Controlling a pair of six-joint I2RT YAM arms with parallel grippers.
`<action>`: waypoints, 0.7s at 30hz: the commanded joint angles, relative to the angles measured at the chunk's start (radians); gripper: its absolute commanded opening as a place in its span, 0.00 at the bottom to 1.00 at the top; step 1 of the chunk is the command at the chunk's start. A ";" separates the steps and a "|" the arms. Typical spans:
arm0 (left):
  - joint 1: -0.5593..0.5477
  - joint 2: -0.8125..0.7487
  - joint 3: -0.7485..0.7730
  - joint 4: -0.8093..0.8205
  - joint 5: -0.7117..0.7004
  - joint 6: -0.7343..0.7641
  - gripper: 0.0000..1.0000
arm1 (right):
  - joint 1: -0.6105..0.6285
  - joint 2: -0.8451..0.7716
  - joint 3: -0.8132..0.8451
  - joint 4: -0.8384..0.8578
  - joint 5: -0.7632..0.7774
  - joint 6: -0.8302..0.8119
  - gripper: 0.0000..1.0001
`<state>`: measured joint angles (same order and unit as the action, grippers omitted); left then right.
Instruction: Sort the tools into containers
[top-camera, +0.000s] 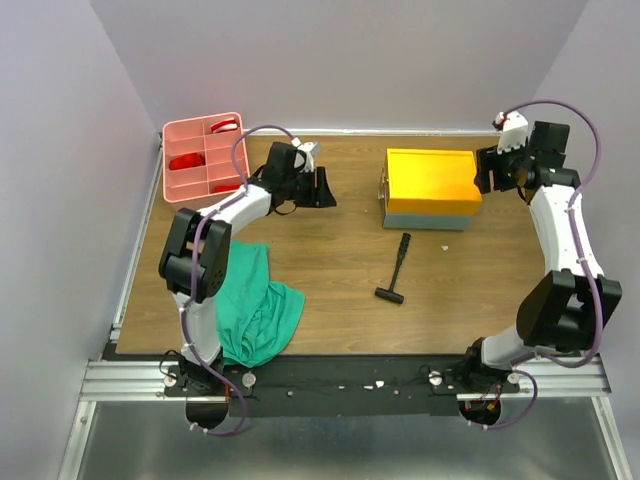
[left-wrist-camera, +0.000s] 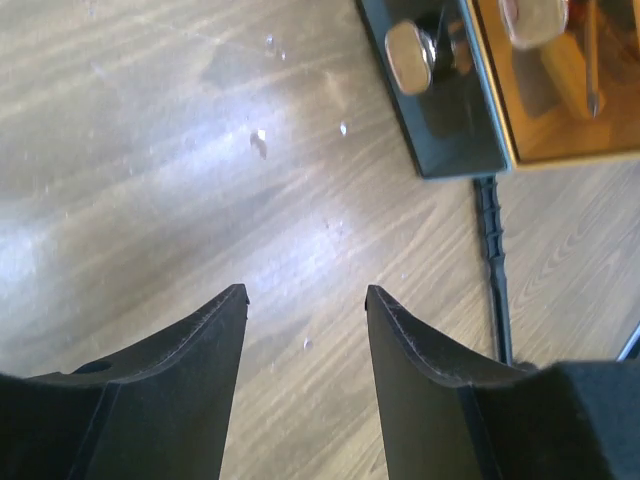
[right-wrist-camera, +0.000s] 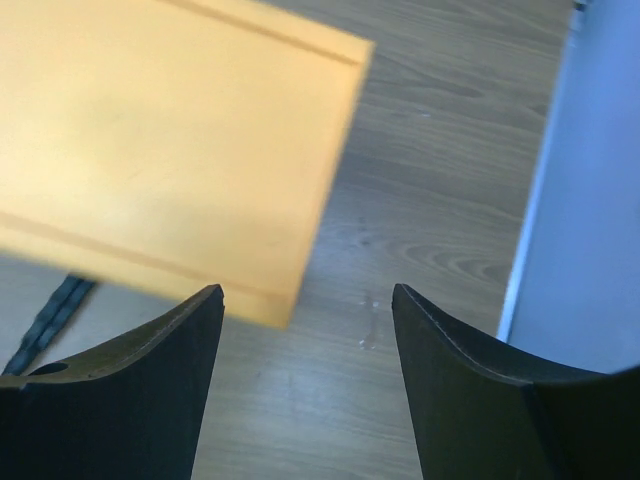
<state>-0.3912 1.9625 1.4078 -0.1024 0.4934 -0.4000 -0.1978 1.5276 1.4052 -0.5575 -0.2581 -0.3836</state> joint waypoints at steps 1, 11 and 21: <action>-0.012 -0.115 -0.121 -0.031 -0.052 0.072 0.60 | 0.049 -0.087 -0.047 -0.328 -0.473 -0.327 0.76; 0.028 -0.365 -0.208 -0.063 -0.059 0.199 0.60 | 0.545 -0.081 -0.221 -0.601 -0.293 -1.160 0.70; 0.107 -0.471 -0.320 -0.033 -0.056 0.191 0.60 | 0.693 0.179 -0.192 -0.521 -0.093 -1.462 0.64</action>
<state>-0.3176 1.5276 1.1351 -0.1501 0.4515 -0.2165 0.4751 1.5764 1.1408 -1.0554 -0.4633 -1.6463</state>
